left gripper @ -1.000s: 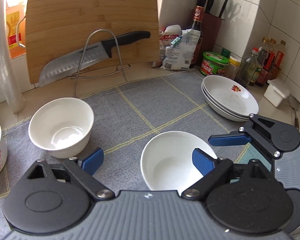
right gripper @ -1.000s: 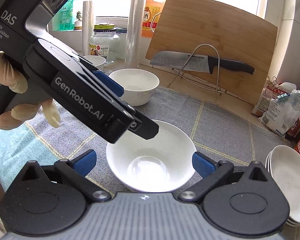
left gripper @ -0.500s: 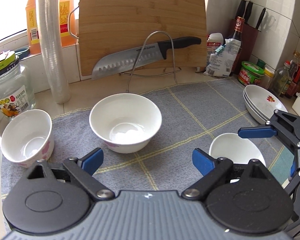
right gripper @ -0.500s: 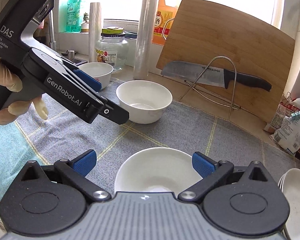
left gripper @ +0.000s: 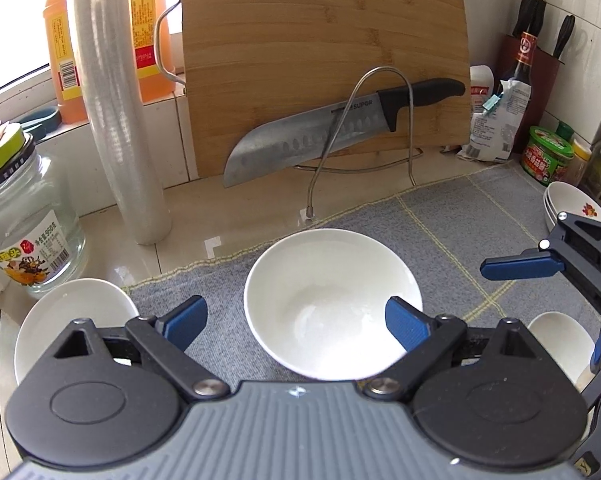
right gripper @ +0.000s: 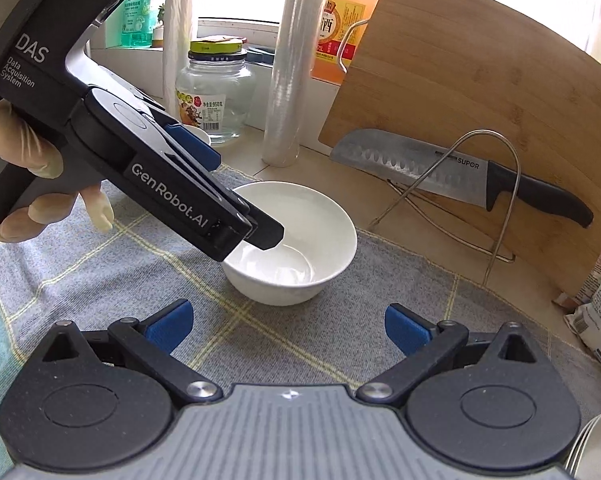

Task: Organize plates and bowls
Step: 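Move both tools to the plain white bowl by the cutting board, then close the left tool on the white bowl rim while the right tool grips the opposite rim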

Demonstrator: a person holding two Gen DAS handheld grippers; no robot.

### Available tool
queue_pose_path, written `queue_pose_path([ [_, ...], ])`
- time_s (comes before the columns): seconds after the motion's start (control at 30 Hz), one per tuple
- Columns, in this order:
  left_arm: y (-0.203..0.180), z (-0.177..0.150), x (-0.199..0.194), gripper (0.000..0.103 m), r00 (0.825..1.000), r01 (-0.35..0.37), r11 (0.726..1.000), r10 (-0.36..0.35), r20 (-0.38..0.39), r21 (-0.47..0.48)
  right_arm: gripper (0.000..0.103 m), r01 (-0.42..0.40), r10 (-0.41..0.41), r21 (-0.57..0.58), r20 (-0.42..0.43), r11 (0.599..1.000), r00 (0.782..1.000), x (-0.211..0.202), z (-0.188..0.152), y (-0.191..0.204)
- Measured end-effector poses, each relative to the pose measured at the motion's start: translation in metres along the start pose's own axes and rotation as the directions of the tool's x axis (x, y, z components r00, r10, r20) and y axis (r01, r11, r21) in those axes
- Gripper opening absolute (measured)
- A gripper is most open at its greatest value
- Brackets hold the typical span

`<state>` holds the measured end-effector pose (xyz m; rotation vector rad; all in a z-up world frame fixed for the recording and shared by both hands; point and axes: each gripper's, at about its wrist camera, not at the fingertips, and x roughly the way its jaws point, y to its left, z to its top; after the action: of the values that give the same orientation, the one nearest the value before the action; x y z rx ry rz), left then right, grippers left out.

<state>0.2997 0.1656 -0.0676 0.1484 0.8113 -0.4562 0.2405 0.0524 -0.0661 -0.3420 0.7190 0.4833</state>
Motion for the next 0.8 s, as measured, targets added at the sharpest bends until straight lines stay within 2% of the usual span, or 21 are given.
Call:
queue_pose_path([
  [0.2, 0.004, 0.008, 0.022, 0.092, 0.999, 0.016, 1.0, -0.015, -0.038, 0.013, 0.103, -0.017, 0.016, -0.011, -0.035, 1.0, 0.999, 0.025, 0.01, -0.005],
  [0.27, 0.004, 0.01, 0.028, 0.088, 0.999, 0.024, 1.0, -0.023, -0.046, 0.019, 0.103, -0.025, 0.024, -0.02, -0.049, 0.999, 0.999, 0.032, 0.012, -0.005],
  [0.33, 0.005, 0.012, 0.032, 0.078, 0.998, 0.035, 0.999, -0.034, -0.057, 0.017, 0.103, -0.027, 0.026, -0.028, -0.053, 0.999, 0.998, 0.037, 0.014, -0.006],
  [0.47, 0.008, 0.014, 0.036, 0.074, 0.996, 0.056, 0.998, -0.055, -0.065, 0.01, 0.103, -0.039, 0.036, -0.036, -0.063, 0.999, 0.997, 0.046, 0.018, -0.006],
  [0.57, 0.01, 0.015, 0.038, 0.066, 0.995, 0.064, 0.998, -0.063, -0.074, 0.007, 0.103, -0.054, 0.051, -0.034, -0.07, 0.998, 0.996, 0.052, 0.02, -0.006],
  [0.73, 0.01, 0.014, 0.04, 0.064, 0.994, 0.075, 0.997, -0.074, -0.082, 0.006, 0.101, -0.068, 0.064, -0.042, -0.076, 0.997, 0.995, 0.058, 0.022, -0.006],
  [0.8, 0.011, 0.014, 0.04, 0.062, 0.993, 0.082, 0.997, -0.082, -0.085, 0.003, 0.096, -0.071, 0.068, -0.043, -0.079, 0.997, 0.995, 0.059, 0.022, -0.006],
])
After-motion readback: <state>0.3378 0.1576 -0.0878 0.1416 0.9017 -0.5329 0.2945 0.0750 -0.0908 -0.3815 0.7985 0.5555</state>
